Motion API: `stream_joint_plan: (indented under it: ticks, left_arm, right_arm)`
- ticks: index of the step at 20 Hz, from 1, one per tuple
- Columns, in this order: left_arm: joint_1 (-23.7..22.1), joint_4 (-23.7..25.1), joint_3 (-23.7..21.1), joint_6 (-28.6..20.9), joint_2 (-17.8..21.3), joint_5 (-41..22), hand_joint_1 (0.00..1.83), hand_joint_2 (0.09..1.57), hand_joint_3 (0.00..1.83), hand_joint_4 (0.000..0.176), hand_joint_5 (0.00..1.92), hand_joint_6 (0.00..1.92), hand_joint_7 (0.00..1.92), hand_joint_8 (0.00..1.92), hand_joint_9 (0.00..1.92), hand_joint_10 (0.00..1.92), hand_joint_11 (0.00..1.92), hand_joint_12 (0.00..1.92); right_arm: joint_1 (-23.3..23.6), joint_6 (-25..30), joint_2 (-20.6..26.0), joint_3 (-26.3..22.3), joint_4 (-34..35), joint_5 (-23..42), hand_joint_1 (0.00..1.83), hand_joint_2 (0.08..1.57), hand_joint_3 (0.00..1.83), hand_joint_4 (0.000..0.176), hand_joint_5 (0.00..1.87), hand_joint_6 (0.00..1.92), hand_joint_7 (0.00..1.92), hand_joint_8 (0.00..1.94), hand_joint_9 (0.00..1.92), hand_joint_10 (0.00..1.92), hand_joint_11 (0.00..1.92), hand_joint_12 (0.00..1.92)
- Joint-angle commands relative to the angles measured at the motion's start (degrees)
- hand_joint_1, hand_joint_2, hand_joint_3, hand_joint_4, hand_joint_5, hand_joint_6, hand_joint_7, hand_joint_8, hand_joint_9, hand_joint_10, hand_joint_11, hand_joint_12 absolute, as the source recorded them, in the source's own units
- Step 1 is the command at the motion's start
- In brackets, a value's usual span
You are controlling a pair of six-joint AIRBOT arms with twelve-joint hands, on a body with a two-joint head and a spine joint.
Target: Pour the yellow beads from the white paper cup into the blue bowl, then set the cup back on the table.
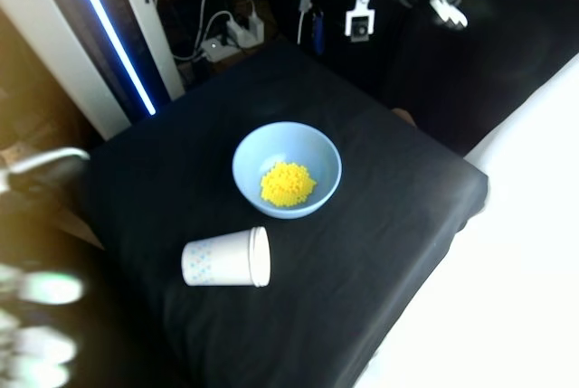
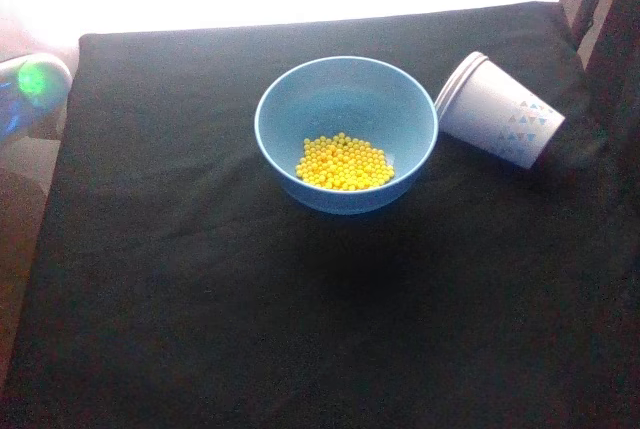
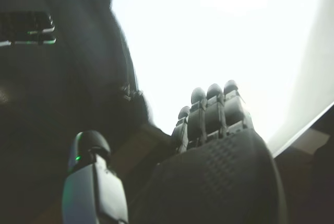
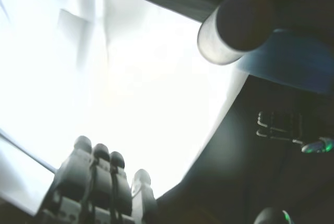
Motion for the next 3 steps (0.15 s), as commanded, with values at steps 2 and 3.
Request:
stream_joint_plan:
  ticks: [2,3]
  left_arm:
    - [-0.47,0.03,-0.64,0.49,1.26,-9.33,0.38,1.07,0.02,0.149,0.00,0.00,0.08,0.00,0.00,0.00,0.00,0.00]
    - [-0.79,0.59,-0.86,0.93,1.39,-9.33,0.39,1.02,0.00,0.123,0.00,0.00,0.11,0.01,0.00,0.00,0.00,0.00]
  right_arm:
    - [-0.64,-0.62,1.47,-1.41,1.03,11.47,0.40,0.70,0.00,0.175,0.00,0.00,0.03,0.01,0.01,0.00,0.06,0.03]
    - [-1.28,-0.67,1.87,-1.84,1.03,12.73,0.40,0.70,0.00,0.176,0.00,0.00,0.05,0.01,0.03,0.01,0.07,0.05]
